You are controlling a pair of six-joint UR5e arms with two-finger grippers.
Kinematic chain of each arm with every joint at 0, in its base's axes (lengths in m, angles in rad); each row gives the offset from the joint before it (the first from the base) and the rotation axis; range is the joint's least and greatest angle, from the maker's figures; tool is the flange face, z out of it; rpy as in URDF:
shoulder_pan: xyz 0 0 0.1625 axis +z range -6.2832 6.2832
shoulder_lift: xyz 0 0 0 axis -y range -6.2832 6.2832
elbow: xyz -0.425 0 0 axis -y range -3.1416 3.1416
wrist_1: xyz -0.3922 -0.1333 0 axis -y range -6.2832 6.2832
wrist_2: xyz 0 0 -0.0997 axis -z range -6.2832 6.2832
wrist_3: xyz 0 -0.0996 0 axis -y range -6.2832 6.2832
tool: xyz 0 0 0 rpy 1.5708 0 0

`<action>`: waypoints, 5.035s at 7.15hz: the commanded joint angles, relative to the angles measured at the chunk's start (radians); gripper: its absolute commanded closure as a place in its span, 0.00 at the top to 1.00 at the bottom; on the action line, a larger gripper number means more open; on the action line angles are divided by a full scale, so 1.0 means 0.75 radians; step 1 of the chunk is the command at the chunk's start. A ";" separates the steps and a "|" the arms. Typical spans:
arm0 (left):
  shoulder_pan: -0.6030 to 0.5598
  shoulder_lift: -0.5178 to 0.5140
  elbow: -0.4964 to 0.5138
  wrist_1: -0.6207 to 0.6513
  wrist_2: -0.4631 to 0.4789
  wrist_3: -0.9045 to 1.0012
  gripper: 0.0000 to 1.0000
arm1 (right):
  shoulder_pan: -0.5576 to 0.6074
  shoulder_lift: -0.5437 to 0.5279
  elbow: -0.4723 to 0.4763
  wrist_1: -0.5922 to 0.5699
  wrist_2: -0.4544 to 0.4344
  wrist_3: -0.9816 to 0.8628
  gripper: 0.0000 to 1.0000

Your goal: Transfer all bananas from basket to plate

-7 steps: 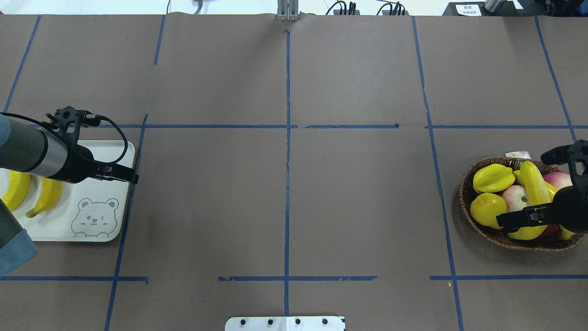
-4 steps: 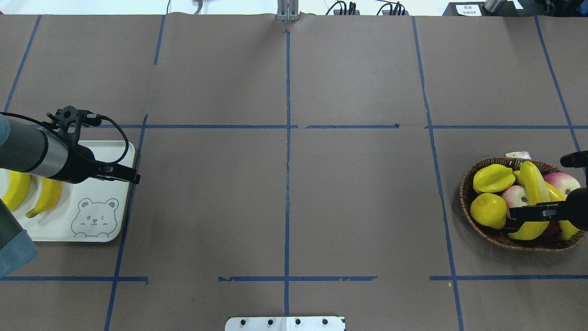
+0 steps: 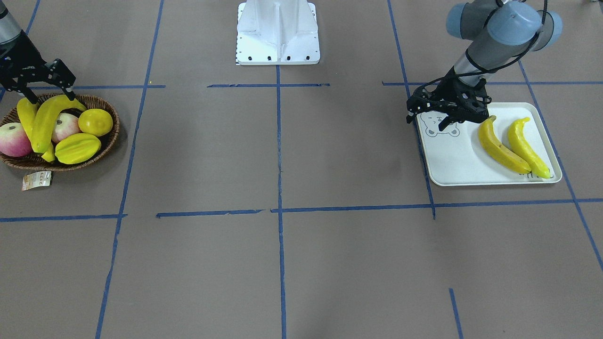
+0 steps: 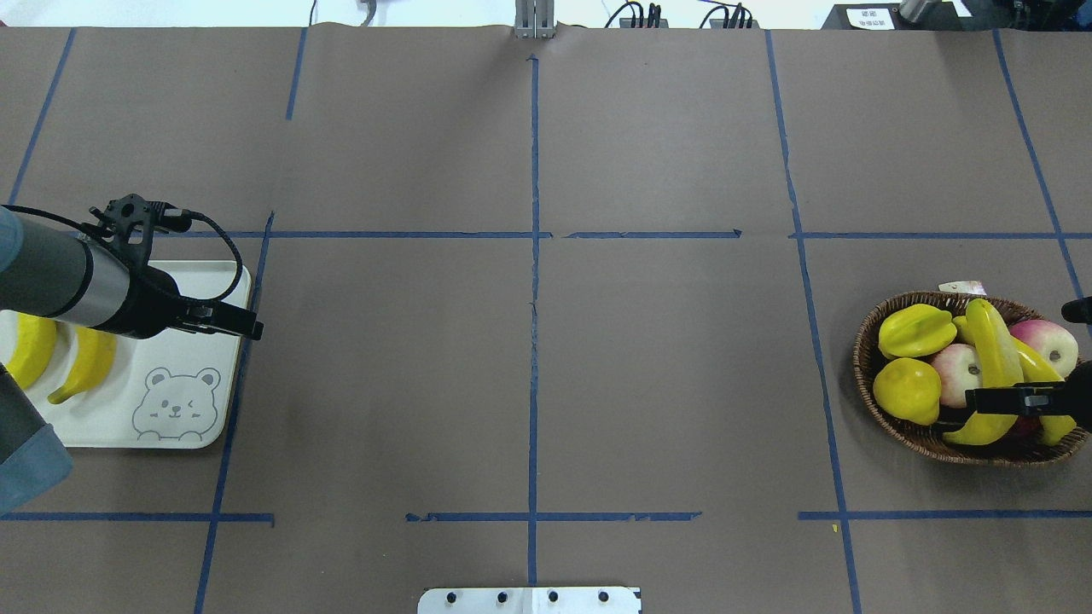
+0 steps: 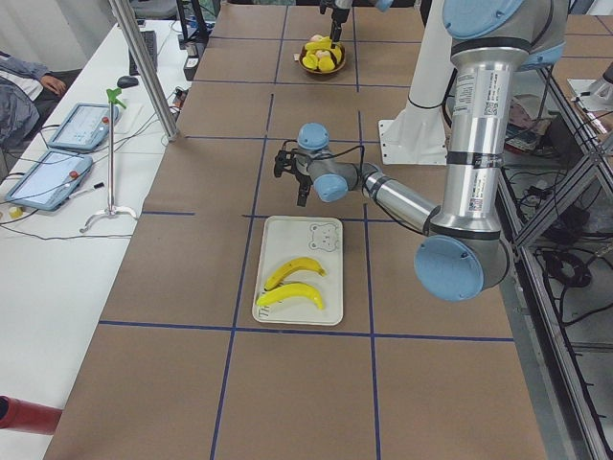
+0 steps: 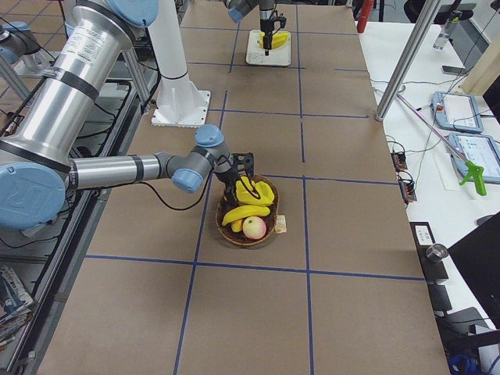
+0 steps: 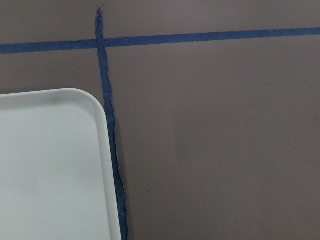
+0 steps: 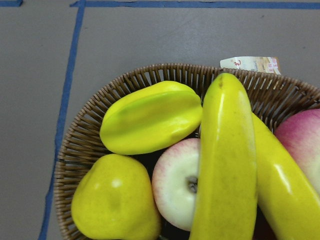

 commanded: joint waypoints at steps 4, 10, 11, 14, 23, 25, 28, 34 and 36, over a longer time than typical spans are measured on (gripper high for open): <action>0.000 -0.001 -0.001 0.003 0.000 0.000 1.00 | -0.027 0.039 -0.043 -0.069 0.003 0.003 0.81; 0.002 -0.001 0.003 0.003 0.000 0.000 1.00 | -0.043 0.070 -0.043 -0.143 0.005 0.001 0.15; 0.002 -0.001 0.003 0.003 -0.002 0.000 1.00 | -0.033 0.066 -0.021 -0.141 0.019 -0.001 0.09; 0.002 -0.003 -0.001 0.019 -0.004 -0.002 1.00 | 0.128 0.062 0.128 -0.141 0.274 -0.003 0.06; 0.022 -0.395 0.007 0.003 -0.006 -0.522 1.00 | -0.052 0.789 -0.011 -0.121 0.331 0.436 0.10; 0.053 -0.506 0.022 0.003 0.002 -0.695 0.99 | -0.208 0.910 -0.025 -0.129 0.168 0.506 0.10; 0.141 -0.604 0.032 0.005 0.010 -0.828 0.99 | -0.353 1.143 -0.176 -0.139 0.006 0.551 0.10; 0.241 -0.717 0.116 0.015 0.135 -0.941 0.92 | -0.454 1.293 -0.266 -0.143 -0.144 0.609 0.10; 0.243 -0.717 0.138 0.011 0.135 -0.941 0.86 | -0.456 1.305 -0.266 -0.143 -0.146 0.613 0.10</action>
